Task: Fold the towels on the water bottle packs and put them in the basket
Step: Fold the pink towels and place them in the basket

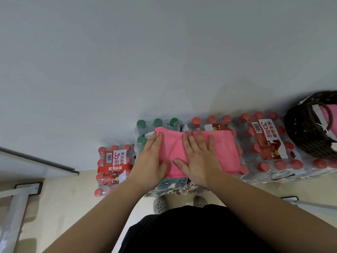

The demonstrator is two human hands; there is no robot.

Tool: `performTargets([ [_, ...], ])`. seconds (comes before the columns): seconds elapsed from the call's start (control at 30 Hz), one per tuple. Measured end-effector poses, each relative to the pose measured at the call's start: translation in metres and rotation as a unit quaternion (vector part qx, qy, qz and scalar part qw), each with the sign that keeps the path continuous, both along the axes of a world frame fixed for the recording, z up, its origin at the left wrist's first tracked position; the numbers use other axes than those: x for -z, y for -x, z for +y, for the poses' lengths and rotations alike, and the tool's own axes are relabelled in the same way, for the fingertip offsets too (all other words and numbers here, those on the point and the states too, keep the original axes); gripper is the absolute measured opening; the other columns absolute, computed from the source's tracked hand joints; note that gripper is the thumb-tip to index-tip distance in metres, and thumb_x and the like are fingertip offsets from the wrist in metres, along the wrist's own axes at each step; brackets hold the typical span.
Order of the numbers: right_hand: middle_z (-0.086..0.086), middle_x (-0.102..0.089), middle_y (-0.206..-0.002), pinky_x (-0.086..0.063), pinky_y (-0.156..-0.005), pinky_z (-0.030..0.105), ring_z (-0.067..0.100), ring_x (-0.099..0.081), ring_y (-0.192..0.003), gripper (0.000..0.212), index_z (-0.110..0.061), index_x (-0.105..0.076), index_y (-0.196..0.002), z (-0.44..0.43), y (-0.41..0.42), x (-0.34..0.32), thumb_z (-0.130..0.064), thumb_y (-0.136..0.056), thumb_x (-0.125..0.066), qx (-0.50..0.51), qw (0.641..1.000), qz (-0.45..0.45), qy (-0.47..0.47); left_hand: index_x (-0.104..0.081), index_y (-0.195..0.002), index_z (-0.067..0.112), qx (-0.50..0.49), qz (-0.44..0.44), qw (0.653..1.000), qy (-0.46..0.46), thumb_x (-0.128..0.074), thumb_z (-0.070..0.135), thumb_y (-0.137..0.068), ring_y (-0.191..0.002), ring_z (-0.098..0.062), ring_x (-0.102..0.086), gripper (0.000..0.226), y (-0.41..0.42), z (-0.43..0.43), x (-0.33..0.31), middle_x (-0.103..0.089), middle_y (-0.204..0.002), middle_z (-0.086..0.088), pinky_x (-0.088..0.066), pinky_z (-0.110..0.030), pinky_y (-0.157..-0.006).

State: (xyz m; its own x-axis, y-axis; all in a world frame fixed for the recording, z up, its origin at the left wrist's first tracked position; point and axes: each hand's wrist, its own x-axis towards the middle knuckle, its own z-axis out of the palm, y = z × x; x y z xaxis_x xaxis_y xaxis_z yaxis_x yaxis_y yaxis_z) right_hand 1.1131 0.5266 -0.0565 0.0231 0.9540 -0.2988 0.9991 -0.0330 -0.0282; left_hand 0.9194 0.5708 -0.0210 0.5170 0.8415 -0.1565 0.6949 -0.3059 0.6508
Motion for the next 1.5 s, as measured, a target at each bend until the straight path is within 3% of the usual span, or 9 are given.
performTargets([
  [0.13,-0.002,0.014,-0.165,0.010,-0.123,0.047,0.015,0.026,-0.149,0.097,-0.016,0.006,-0.158,-0.002,-0.017,-0.004,-0.079,-0.085,0.006,0.031,0.980,0.188,-0.054,-0.014,-0.157,0.015,-0.020,-0.034,0.999,0.007,-0.060,0.011,-0.086,-0.148,-0.020,-0.020,0.085,-0.014,-0.004,-0.020,-0.011,-0.164,-0.005,-0.017,-0.013,-0.110],
  [0.33,-0.016,-0.001,-0.165,-0.008,-0.126,0.038,0.000,0.000,-0.151,0.072,-0.029,-0.008,-0.158,-0.019,-0.057,-0.018,-0.060,-0.095,-0.022,0.213,0.857,0.457,-0.107,-0.017,-0.157,0.015,0.007,-0.072,0.997,0.005,-0.059,0.001,-0.080,-0.150,-0.015,-0.013,0.088,-0.066,-0.012,-0.050,-0.012,-0.164,-0.003,-0.008,-0.006,-0.111],
  [0.63,-0.007,-0.044,-0.148,-0.037,-0.115,0.048,0.010,-0.044,-0.138,0.052,-0.063,-0.049,-0.129,-0.040,-0.137,-0.007,-0.084,-0.086,-0.030,0.302,0.743,0.582,-0.133,-0.014,-0.157,0.009,0.072,-0.019,0.997,0.004,-0.056,0.001,-0.074,-0.151,-0.010,-0.006,0.093,-0.176,-0.037,-0.034,-0.010,-0.165,-0.006,0.000,0.004,-0.104],
  [0.8,-0.007,-0.048,-0.143,-0.036,-0.115,0.037,0.004,-0.045,-0.133,0.049,-0.048,-0.052,-0.133,-0.049,-0.157,-0.014,-0.068,-0.093,-0.033,0.260,0.759,0.591,-0.089,-0.020,-0.157,0.025,0.072,0.019,0.997,0.037,-0.057,0.019,-0.090,-0.148,-0.015,-0.023,0.076,-0.211,-0.049,-0.016,-0.013,-0.165,-0.001,-0.023,-0.021,-0.117],
  [0.9,-0.006,-0.047,-0.141,-0.032,-0.111,0.024,0.002,-0.044,-0.130,0.032,-0.054,-0.051,-0.128,-0.049,-0.163,-0.022,-0.056,-0.098,-0.042,0.231,0.780,0.579,-0.059,-0.035,-0.151,0.025,0.021,0.018,1.000,0.011,-0.051,0.021,-0.095,-0.141,-0.018,-0.039,0.058,-0.212,-0.054,-0.012,-0.028,-0.161,-0.002,-0.024,-0.018,-0.111],
  [0.97,-0.004,-0.044,-0.141,-0.030,-0.110,0.022,0.006,-0.041,-0.132,0.037,-0.034,-0.053,-0.138,-0.048,-0.168,-0.022,-0.039,-0.102,-0.047,0.197,0.803,0.561,-0.031,-0.045,-0.146,0.019,0.012,0.017,1.000,-0.007,-0.047,0.018,-0.092,-0.132,-0.020,-0.048,0.054,-0.207,-0.056,-0.013,-0.038,-0.155,-0.003,-0.031,-0.021,-0.109],
  [1.1,-0.008,-0.040,-0.143,-0.031,-0.109,0.021,0.005,-0.038,-0.132,0.047,-0.017,-0.050,-0.144,-0.045,-0.172,-0.026,-0.032,-0.100,-0.055,0.160,0.828,0.537,-0.003,-0.055,-0.137,0.013,-0.023,0.109,0.985,-0.135,-0.040,0.029,-0.080,-0.117,-0.033,-0.055,0.061,-0.194,-0.060,-0.010,-0.053,-0.140,-0.009,-0.048,-0.047,-0.100],
  [1.3,-0.012,-0.037,-0.147,-0.034,-0.117,0.030,0.007,-0.040,-0.136,0.060,-0.019,-0.050,-0.145,-0.036,-0.173,-0.022,-0.022,-0.089,-0.072,0.120,0.848,0.517,-0.020,-0.001,-0.158,0.019,0.015,0.253,0.959,-0.130,-0.023,0.071,-0.093,-0.152,-0.024,0.013,0.086,-0.192,-0.054,0.007,0.005,-0.166,-0.003,0.009,-0.049,-0.120],
  [1.5,-0.002,-0.035,-0.145,-0.035,-0.114,0.036,0.018,-0.038,-0.131,0.066,-0.022,-0.050,-0.142,-0.038,-0.173,-0.031,-0.035,-0.082,-0.073,0.059,0.955,0.271,-0.105,0.015,-0.154,0.009,0.024,0.301,0.948,-0.095,-0.010,0.084,-0.081,-0.147,-0.030,0.028,0.108,-0.193,-0.054,0.032,0.024,-0.161,-0.012,0.009,-0.058,-0.119],
])
